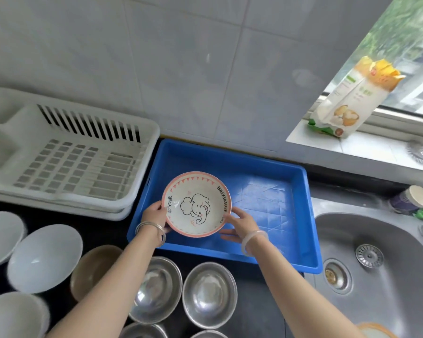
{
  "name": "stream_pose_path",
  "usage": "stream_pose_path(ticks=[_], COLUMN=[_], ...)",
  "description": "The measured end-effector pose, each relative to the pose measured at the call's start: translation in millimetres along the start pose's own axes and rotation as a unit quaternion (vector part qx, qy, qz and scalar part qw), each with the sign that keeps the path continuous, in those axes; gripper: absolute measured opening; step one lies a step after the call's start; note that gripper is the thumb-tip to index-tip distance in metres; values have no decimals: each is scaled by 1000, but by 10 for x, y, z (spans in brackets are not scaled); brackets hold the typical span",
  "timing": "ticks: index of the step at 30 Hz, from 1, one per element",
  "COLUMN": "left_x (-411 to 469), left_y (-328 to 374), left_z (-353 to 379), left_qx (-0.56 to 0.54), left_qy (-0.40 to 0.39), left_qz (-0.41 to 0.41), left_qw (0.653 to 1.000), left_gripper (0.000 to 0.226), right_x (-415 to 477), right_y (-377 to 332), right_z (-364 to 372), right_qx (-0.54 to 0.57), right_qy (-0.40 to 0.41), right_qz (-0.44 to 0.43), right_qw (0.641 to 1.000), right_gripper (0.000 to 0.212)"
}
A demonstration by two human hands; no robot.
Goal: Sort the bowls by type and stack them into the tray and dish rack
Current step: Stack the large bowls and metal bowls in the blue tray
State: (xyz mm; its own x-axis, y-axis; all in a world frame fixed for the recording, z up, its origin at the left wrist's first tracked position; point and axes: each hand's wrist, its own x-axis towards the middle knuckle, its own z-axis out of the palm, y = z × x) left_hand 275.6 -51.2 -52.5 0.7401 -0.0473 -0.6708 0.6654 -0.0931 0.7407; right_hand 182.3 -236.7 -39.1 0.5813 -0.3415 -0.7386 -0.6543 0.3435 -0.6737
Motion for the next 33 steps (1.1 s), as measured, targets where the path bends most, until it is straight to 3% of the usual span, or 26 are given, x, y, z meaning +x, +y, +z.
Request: stream_pose_path(ticks=[7,18,33], left_x=[38,256,320], left_y=[-21,118,124], left_z=[20,167,230], left_qx=[3,-161,-147], left_qy=[0,48,55], left_qz=[-7,-15,23], left_qw=[1000,986,987], left_gripper=[24,31,29], right_x=[-37,290,402], right_y=[136,-225,-242], right_z=[116,445,497], right_qx=[167,174,141], right_qy=[-39,-1,19], right_qz=[-29,-52,-67], right_qw=[985,983,988], right_gripper=[50,48,44])
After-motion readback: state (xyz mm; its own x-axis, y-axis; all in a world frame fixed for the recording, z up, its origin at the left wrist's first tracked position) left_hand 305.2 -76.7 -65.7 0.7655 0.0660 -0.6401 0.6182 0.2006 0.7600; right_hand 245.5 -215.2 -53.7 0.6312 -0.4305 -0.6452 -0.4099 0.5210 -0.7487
